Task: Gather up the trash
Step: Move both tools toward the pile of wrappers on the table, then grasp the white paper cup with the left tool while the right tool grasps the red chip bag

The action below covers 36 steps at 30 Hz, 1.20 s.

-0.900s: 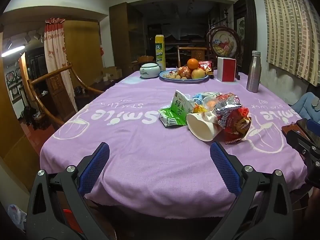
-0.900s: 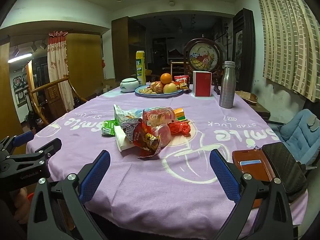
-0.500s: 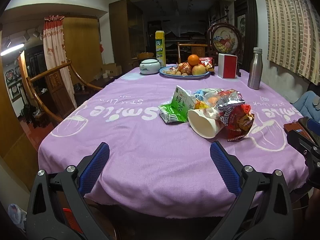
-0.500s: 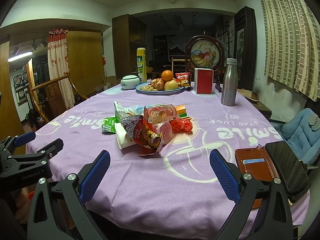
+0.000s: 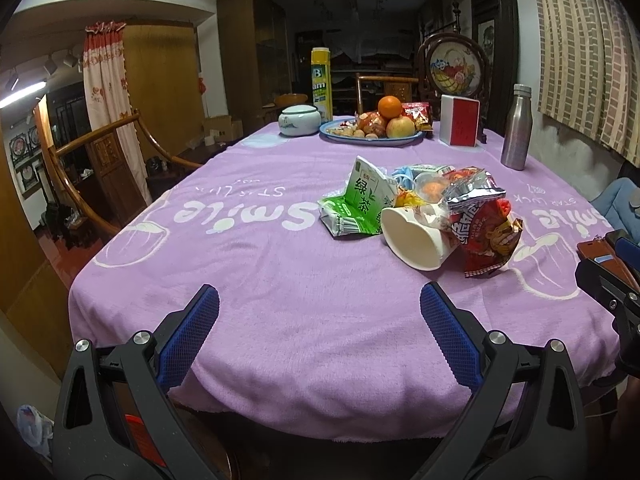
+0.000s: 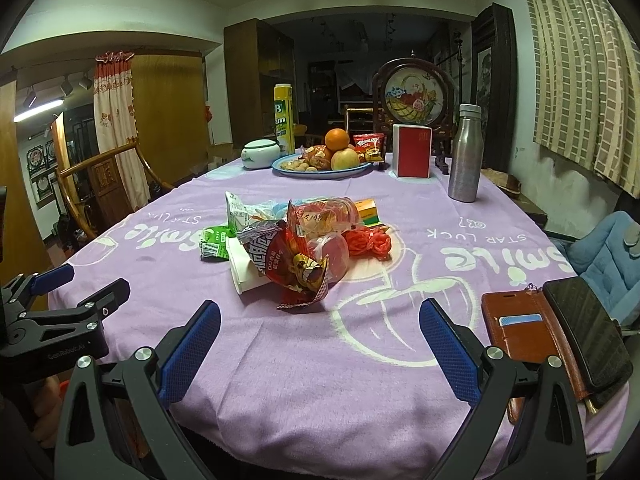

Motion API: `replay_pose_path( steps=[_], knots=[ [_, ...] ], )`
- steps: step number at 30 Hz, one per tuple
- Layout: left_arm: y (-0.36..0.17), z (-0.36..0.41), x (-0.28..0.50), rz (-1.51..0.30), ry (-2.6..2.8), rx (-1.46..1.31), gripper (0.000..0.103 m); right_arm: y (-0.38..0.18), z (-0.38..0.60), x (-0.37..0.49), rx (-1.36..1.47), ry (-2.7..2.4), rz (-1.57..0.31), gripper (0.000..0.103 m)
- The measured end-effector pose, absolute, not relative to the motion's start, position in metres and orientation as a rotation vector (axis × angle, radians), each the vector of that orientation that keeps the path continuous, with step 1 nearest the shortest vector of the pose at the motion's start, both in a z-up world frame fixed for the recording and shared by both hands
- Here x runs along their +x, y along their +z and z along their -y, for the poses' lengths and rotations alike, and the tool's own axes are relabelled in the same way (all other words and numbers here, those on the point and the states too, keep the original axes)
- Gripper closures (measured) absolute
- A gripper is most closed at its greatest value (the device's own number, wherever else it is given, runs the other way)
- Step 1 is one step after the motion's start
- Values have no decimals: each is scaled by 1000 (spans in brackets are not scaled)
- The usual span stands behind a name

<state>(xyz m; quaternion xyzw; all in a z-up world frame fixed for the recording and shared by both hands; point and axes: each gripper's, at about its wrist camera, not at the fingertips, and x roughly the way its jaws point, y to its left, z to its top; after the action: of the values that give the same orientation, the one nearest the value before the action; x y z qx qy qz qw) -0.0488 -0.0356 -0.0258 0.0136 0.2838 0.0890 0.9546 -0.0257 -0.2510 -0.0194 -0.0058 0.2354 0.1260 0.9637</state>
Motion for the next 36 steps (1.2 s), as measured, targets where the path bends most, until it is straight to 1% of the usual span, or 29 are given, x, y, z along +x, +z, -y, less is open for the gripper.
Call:
replay_pose_path(
  steps=[6,16,20,23,27,31,33,36],
  knots=[
    [-36,31,-33,-615,172,26,7,-26,248,-10,-32,256,-471,6],
    [-53,6,11,-737,69,-87,7,-37,269,14,86,244,-502,6],
    [-50,23,34,-759,-58,-94,7,-38,286,22,130,227,-486,6],
    [-53,43,59,-780,-173,-59,7,-40,298,30,177,228,-513,6],
    [-70,63,92,-888,-247,-21,7,-45,308,36,197,226,-575,6],
    [-76,73,117,-953,-283,-113,7,-48,312,43,194,220,-594,6],
    [-70,82,123,-948,-298,-134,7,-49,313,44,188,215,-612,6],
    [-63,95,121,-918,-299,-66,7,-48,317,45,188,206,-601,6]
  ],
)
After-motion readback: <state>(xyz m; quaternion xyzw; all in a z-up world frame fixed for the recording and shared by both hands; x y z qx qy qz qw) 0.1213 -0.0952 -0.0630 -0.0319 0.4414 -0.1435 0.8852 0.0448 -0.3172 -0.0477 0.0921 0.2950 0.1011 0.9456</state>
